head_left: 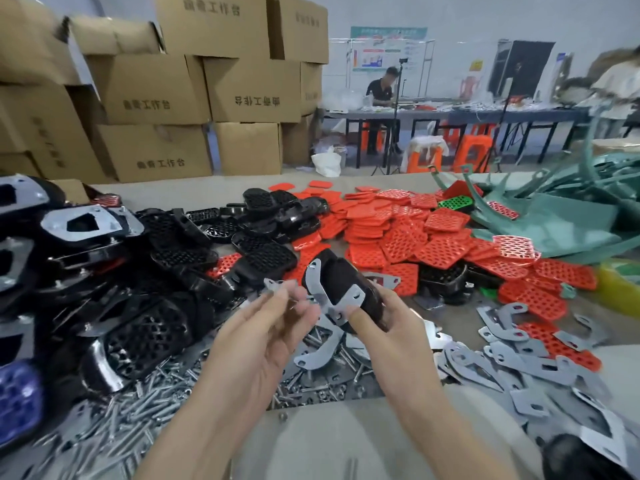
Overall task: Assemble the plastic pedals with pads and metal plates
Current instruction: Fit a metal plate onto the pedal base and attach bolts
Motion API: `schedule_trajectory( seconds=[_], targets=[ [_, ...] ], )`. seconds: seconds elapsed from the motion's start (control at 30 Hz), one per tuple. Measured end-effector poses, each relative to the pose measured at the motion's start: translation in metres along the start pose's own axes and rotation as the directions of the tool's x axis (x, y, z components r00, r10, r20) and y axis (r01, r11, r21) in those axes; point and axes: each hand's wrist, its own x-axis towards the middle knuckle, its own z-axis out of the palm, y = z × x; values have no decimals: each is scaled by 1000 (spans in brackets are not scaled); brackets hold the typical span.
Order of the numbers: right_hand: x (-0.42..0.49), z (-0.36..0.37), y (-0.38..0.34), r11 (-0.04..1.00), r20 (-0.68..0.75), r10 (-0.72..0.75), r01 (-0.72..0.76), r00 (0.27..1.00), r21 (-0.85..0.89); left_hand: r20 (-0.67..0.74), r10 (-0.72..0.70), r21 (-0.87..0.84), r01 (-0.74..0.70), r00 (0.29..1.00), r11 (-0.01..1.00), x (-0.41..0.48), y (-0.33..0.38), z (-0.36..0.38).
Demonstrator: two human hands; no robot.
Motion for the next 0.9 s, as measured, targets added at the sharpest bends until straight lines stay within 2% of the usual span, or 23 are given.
schedule_trajectory(
  seconds=[0.1,0.33,0.43,0.57,0.9],
  targets=[
    [-2,1,0,999,34,-33,34,999,-18,12,-4,-104,6,1000,995,-3,-1,0],
    [-2,2,2,998,120,-64,67,991,-21,-16,76,104,-74,997,992,-8,3,-1],
    [-1,1,6,999,147,-34,36,989,-12,-35,109,115,-104,993,988,-8,4,-1],
    [0,1,7,999,175,-4,-5,985,51,-55,83,114,-76,995,991,-8,1,1],
    [-3,-2,6,997,312,-4,-19,950,72,-88,120,57,-116,989,992,-7,-7,2]
  ],
)
